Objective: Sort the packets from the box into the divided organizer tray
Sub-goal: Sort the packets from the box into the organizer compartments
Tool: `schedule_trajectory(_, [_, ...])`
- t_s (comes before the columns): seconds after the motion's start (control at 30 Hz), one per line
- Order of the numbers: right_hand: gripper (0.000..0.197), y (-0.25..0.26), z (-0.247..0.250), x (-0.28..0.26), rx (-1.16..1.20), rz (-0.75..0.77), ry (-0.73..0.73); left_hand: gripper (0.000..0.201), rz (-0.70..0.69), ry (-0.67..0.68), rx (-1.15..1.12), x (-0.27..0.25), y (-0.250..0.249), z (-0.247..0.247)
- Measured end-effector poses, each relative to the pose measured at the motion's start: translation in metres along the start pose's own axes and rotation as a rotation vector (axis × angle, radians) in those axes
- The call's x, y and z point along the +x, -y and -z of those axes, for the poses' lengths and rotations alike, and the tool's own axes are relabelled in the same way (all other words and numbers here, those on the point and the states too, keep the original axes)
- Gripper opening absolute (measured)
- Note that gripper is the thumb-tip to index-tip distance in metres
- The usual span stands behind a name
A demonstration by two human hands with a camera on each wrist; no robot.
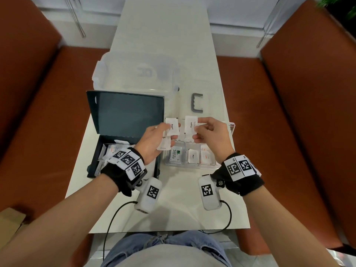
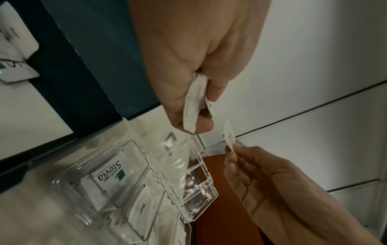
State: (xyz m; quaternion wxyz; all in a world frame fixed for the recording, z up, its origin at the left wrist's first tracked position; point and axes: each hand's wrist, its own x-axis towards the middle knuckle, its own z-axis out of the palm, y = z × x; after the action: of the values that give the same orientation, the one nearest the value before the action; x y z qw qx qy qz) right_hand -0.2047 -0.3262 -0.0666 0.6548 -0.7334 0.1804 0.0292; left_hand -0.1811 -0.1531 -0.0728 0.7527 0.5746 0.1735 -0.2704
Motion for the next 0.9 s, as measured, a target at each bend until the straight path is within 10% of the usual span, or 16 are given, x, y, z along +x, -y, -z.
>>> schedule_trajectory(0.7, [0.012, -0.002, 0.003, 0.005, -0.175, 0.018, -0.001, 0.018, -0.034, 0.163, 0.038, -0.003, 0.006, -0.006])
schedule_trajectory(0.9, [0.011, 0.01, 0.015, 0.005, -0.356, 0.069, 0.339, 0.028, -0.003, 0.19, 0.126, -0.001, 0.01, -0.005])
